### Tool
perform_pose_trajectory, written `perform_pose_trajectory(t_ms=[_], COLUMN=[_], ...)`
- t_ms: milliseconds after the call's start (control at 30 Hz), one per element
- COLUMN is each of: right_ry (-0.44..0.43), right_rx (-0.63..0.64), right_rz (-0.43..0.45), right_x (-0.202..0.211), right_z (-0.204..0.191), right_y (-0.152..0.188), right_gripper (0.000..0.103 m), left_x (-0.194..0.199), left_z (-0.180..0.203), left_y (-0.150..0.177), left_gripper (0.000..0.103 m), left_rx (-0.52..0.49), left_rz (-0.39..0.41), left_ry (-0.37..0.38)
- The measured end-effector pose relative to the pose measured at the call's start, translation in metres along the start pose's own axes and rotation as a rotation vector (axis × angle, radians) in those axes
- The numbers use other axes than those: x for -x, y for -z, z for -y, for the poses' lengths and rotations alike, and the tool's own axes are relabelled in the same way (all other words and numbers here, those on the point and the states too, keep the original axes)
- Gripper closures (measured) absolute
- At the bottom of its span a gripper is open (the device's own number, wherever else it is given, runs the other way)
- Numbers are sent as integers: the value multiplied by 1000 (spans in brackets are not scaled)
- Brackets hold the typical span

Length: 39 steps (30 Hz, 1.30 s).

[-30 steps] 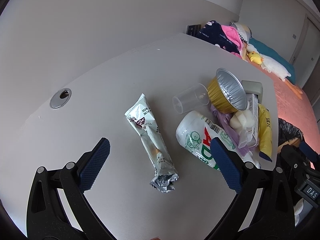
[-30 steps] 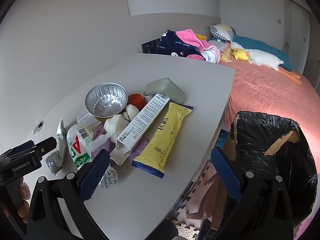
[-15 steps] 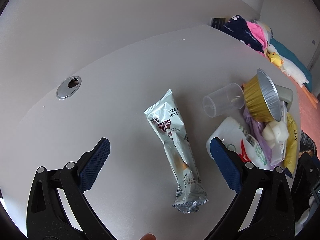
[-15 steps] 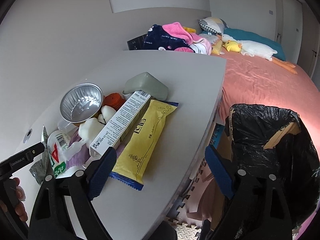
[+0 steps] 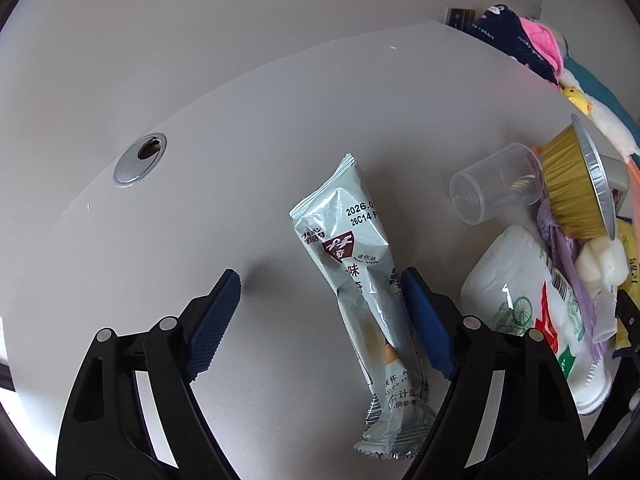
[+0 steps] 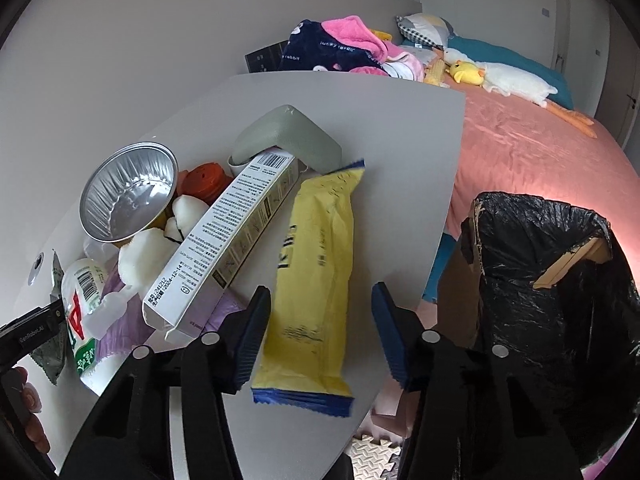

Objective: Collect trash
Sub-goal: 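Grasp the silver wrapper with the left gripper while the right grasps the yellow snack bar, then carry both wrappers over the black trash bin and open both grippers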

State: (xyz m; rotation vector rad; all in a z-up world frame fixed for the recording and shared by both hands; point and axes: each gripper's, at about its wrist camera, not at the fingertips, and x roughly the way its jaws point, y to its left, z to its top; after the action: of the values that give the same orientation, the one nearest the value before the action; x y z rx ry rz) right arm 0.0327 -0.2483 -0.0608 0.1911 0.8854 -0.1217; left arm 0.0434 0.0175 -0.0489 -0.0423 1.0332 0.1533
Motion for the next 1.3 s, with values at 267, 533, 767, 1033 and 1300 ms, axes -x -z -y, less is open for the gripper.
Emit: perform_pose_trajectory(t_ms=[267, 533, 767, 1033, 1300], right_ry=[-14, -84, -128, -151, -140], right_rx=[37, 41, 47, 43, -5], right_rz=[1, -23, -2, 24, 77], right_x=[5, 12, 27, 45, 67], right_z=[-1, 2, 9, 17, 40], right_y=[6, 9, 6, 1, -1], right_gripper=[72, 72, 72, 72, 72], left_x=[0, 5, 13, 43, 74], left_z=[-7, -6, -19, -10, 24], left_y=[2, 4, 5, 5, -1], left_gripper=[32, 69, 75, 75, 75], left_rx=[5, -18, 36, -12, -82], left_rz=[12, 57, 71, 122, 168], left_ry=[30, 52, 94, 114, 210])
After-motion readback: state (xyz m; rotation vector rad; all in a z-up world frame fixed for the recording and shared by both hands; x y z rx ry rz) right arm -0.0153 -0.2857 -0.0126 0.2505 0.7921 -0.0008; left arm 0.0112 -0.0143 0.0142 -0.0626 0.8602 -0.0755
